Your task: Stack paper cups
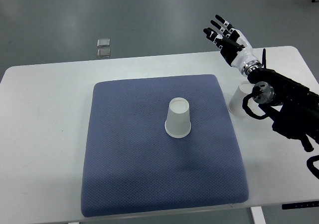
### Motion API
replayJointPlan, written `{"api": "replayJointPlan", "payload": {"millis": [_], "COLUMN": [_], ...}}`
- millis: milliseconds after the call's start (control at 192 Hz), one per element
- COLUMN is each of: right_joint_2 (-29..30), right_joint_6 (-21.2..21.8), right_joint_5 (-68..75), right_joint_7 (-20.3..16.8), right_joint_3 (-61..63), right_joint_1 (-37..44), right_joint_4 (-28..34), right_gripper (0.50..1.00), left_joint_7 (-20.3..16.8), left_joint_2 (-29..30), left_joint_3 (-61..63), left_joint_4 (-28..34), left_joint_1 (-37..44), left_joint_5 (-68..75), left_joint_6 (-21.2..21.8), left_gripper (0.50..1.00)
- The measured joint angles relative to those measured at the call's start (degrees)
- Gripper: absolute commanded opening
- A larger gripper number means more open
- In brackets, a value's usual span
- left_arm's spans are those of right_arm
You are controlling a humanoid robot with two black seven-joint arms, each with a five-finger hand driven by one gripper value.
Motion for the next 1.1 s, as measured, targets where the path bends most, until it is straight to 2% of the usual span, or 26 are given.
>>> {"api": "replayJointPlan", "payload": {"millis": [1102], "right_joint_2": [-0.20], "right_joint_6": [-0.03], "right_joint_5": [0.00], "right_joint_7": [0.00], "right_joint_3": [0.00], "right_joint_1": [0.17], "right_joint_4": [0.01], "right_gripper": [0.915], "left_joint_7": [0.00], "left_joint_2": [0.00], "left_joint_3": [-0.02], "left_joint_4": [-0.19], "left_joint_1": [0.09], "left_joint_5": [0.01], "left_joint_6": [-0.30], "left_gripper": [1.000]}}
